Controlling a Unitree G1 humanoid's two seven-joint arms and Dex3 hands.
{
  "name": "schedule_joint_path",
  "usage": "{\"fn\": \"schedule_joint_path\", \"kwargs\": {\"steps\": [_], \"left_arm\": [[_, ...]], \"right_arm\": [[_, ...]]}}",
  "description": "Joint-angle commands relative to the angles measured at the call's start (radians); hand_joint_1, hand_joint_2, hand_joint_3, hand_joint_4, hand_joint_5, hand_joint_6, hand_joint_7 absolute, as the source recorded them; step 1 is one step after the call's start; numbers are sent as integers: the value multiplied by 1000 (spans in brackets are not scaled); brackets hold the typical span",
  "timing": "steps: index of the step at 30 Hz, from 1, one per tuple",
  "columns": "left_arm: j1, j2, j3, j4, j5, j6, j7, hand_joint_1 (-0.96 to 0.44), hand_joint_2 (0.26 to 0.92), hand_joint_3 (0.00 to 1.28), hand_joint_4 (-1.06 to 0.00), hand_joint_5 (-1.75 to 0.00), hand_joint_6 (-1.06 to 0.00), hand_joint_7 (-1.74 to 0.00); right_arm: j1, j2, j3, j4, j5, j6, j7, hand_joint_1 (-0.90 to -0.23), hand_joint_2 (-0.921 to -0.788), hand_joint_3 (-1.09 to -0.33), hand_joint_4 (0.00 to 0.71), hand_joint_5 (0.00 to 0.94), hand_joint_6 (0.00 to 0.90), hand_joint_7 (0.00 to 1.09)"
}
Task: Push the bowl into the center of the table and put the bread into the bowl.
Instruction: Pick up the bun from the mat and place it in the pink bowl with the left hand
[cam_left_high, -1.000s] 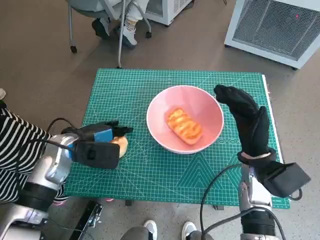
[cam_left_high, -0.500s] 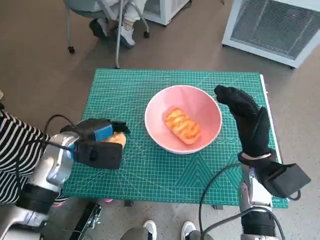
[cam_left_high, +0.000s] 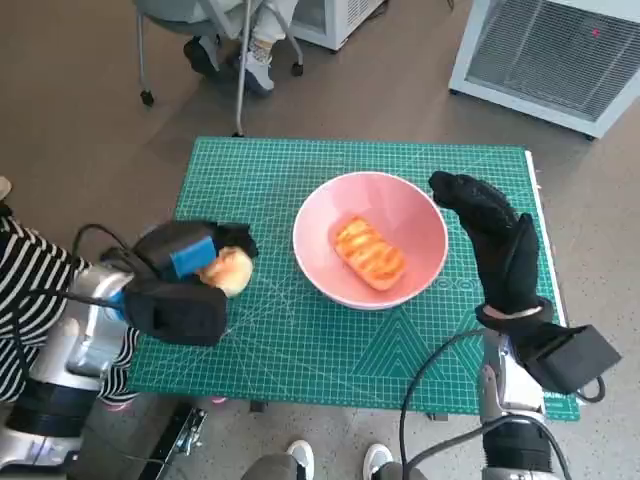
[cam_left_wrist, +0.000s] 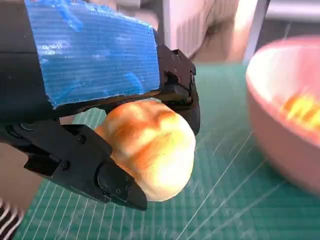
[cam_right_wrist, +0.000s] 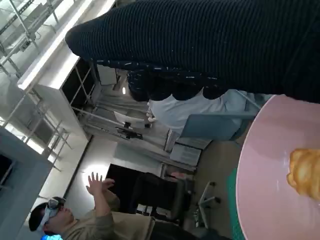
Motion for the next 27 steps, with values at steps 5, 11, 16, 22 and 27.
{"fn": "schedule_joint_path", "kwargs": {"steps": [5, 11, 16, 22, 27], "left_arm": [[-65, -15, 51, -85, -57, 2, 9, 1, 921, 192, -550, -1299, -475, -1331], [-101, -70, 42, -124, -48, -2, 52, 1, 921, 206, -534, -1310, -460, -1351], [-133, -134, 3, -143, -22, -12, 89, 0, 921, 234, -509, -1338, -422, -1388], [-185, -198, -48, -120, -4, -37, 109, 0, 921, 242, -528, -1341, -387, -1397], [-241, -251, -92, -34, 4, -80, 136, 1, 921, 203, -590, -1284, -415, -1353]], "right_arm": [[-7, 2, -6, 37, -2, 8, 2, -643, -921, -839, 114, 3, -1, 487], [-11, 4, -5, 43, 1, 8, 6, -642, -921, -840, 113, 2, -1, 485], [-14, 5, -5, 52, 6, 4, 13, -641, -921, -842, 113, 1, -1, 484], [-14, 5, -8, 55, 13, 2, 21, -641, -921, -842, 113, 1, -1, 484], [-10, 5, -10, 48, 17, 2, 26, -642, -921, -842, 112, 1, -1, 484]]}}
